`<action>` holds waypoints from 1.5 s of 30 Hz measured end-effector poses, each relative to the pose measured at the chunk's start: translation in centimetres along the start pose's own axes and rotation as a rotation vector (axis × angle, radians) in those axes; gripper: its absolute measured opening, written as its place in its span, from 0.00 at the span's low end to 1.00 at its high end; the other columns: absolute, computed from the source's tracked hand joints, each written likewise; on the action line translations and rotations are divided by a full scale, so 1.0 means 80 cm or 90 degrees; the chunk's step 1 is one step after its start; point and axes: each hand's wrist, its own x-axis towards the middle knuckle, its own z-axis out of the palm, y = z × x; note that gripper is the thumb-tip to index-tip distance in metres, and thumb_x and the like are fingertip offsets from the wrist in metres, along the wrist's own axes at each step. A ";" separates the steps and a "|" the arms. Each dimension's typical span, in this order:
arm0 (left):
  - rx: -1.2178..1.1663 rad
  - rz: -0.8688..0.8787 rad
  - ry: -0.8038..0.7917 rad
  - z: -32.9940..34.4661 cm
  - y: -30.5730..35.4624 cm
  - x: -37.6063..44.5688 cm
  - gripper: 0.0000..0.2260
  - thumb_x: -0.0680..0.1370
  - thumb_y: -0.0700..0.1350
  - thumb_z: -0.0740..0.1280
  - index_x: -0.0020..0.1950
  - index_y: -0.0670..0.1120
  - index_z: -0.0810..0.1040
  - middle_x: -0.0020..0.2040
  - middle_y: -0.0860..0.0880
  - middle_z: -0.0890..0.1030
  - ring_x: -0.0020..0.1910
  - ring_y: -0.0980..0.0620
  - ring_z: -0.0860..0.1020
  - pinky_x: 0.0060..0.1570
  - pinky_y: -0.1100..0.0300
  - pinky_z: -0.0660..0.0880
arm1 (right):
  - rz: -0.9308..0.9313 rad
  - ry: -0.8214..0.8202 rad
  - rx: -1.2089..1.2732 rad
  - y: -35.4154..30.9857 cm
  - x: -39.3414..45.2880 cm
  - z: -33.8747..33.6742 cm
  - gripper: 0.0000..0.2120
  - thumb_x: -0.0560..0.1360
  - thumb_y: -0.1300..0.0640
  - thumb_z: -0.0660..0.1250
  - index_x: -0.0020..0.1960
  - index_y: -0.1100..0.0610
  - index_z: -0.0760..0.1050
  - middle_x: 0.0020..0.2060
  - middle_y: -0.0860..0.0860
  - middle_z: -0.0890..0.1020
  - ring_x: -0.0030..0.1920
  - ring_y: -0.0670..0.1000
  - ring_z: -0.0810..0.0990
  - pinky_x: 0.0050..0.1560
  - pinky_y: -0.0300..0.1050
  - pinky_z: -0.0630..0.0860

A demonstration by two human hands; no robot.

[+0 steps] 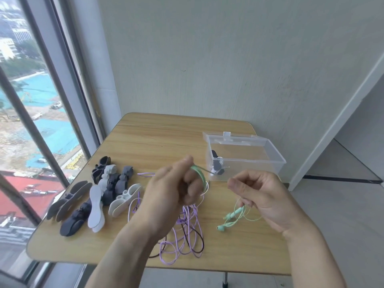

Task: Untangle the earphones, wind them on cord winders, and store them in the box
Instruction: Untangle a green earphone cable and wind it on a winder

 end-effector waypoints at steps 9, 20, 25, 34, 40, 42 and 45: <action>0.100 0.238 0.193 -0.015 0.003 0.006 0.11 0.84 0.38 0.57 0.62 0.45 0.76 0.58 0.50 0.83 0.54 0.56 0.82 0.39 0.65 0.73 | 0.106 -0.147 -0.134 -0.002 -0.004 0.003 0.11 0.74 0.50 0.75 0.44 0.59 0.84 0.29 0.54 0.78 0.29 0.54 0.76 0.32 0.42 0.73; 0.408 0.101 -0.099 -0.002 -0.008 -0.011 0.25 0.80 0.62 0.56 0.29 0.48 0.68 0.26 0.50 0.65 0.27 0.51 0.61 0.29 0.59 0.61 | 0.028 -0.064 0.235 -0.004 0.002 -0.007 0.26 0.57 0.45 0.85 0.39 0.65 0.83 0.23 0.48 0.63 0.22 0.44 0.59 0.23 0.35 0.61; -0.092 0.058 0.099 -0.004 -0.004 0.005 0.20 0.81 0.52 0.62 0.31 0.49 0.66 0.27 0.48 0.66 0.27 0.50 0.60 0.30 0.58 0.57 | 0.076 -0.107 0.035 -0.001 -0.001 0.005 0.15 0.68 0.47 0.79 0.41 0.59 0.84 0.28 0.54 0.74 0.24 0.48 0.68 0.28 0.39 0.67; -0.222 0.156 0.250 -0.043 -0.002 0.022 0.13 0.85 0.44 0.53 0.45 0.45 0.74 0.39 0.48 0.78 0.33 0.54 0.75 0.31 0.64 0.68 | 0.186 -0.057 -0.158 0.007 -0.001 -0.001 0.06 0.77 0.58 0.70 0.46 0.59 0.84 0.31 0.53 0.80 0.29 0.49 0.75 0.31 0.40 0.71; -0.184 0.170 0.336 -0.072 0.013 0.022 0.14 0.83 0.42 0.55 0.40 0.47 0.72 0.33 0.50 0.75 0.29 0.53 0.71 0.28 0.63 0.64 | 0.197 0.145 -0.300 0.016 0.000 -0.028 0.06 0.76 0.53 0.73 0.43 0.54 0.84 0.30 0.46 0.80 0.28 0.42 0.77 0.38 0.39 0.72; -0.136 0.139 0.368 -0.076 0.014 0.020 0.14 0.81 0.42 0.56 0.36 0.47 0.70 0.28 0.50 0.70 0.26 0.52 0.65 0.28 0.61 0.58 | 0.154 0.276 -0.301 0.018 0.002 -0.033 0.06 0.76 0.52 0.73 0.42 0.53 0.83 0.33 0.45 0.83 0.34 0.43 0.81 0.43 0.44 0.74; -0.052 0.073 0.400 -0.079 0.011 0.019 0.15 0.78 0.43 0.57 0.31 0.48 0.62 0.23 0.52 0.61 0.23 0.53 0.56 0.27 0.57 0.50 | 0.061 0.486 -0.261 0.016 0.004 -0.038 0.04 0.75 0.53 0.73 0.44 0.52 0.82 0.39 0.50 0.84 0.41 0.52 0.81 0.41 0.44 0.73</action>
